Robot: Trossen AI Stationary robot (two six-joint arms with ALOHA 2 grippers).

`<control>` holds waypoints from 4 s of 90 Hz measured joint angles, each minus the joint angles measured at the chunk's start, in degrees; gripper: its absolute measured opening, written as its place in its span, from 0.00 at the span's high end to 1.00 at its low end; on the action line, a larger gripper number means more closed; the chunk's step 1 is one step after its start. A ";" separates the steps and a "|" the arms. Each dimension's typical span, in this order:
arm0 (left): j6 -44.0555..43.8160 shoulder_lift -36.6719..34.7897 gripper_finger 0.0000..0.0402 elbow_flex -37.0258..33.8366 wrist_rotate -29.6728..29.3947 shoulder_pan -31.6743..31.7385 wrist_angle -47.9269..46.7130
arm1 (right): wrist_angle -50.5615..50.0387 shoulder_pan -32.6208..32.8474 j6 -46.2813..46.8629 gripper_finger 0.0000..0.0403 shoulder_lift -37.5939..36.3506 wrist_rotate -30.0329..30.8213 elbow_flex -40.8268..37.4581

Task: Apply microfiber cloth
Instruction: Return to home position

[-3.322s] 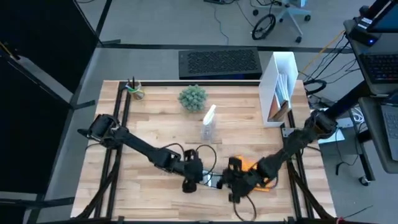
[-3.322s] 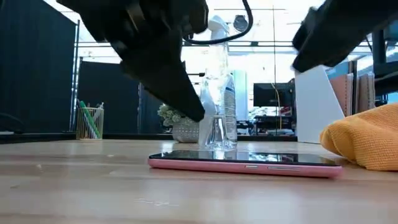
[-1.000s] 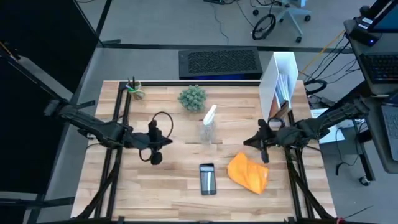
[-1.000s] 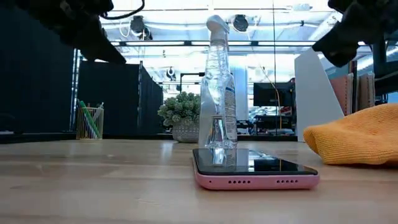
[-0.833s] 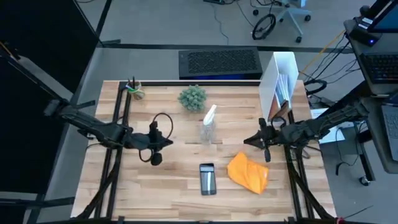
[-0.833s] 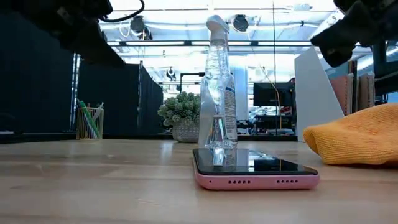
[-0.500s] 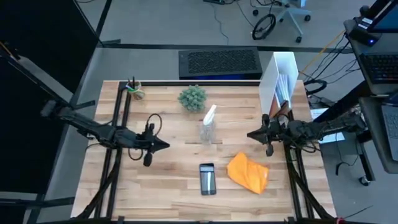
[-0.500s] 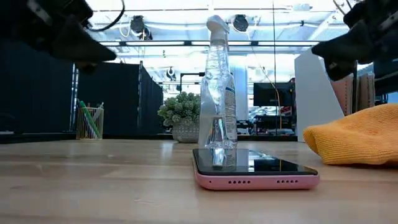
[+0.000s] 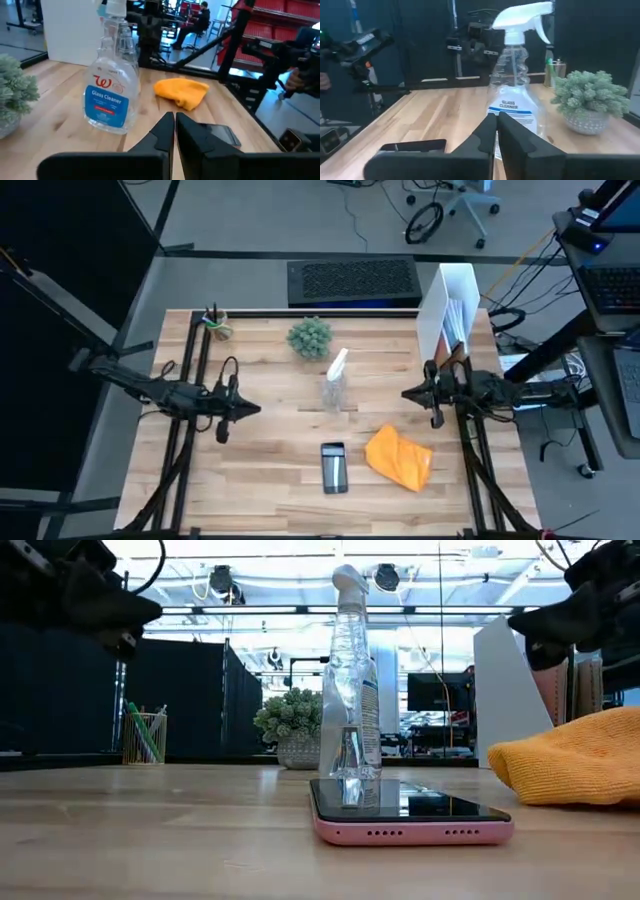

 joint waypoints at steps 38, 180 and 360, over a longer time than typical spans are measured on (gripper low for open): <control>4.87 -21.23 0.99 -3.82 8.80 3.03 -10.05 | 0.17 0.09 -0.20 1.00 0.03 -5.05 0.00; 8.43 -21.44 0.99 -3.85 7.29 12.00 -10.16 | 0.08 0.11 -4.07 1.00 1.45 -4.91 0.00; 8.44 -21.44 0.99 -3.87 7.31 12.01 -10.14 | 0.08 0.11 -4.02 1.00 1.45 -4.89 0.00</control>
